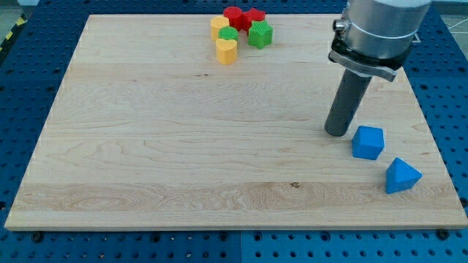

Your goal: Push the blue cube a bit down

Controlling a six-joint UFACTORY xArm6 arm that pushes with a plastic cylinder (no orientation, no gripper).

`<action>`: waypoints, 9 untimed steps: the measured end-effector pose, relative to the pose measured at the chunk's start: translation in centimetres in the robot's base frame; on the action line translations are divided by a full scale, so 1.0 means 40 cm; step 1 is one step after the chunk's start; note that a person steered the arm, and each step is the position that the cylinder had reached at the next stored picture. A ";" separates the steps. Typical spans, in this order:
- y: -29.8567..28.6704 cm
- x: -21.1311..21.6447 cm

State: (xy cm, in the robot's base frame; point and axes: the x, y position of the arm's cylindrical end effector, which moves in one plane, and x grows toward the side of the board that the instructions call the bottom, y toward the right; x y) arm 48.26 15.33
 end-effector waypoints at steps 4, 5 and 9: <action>-0.011 0.035; 0.014 -0.007; 0.043 0.111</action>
State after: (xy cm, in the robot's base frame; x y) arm 52.71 17.03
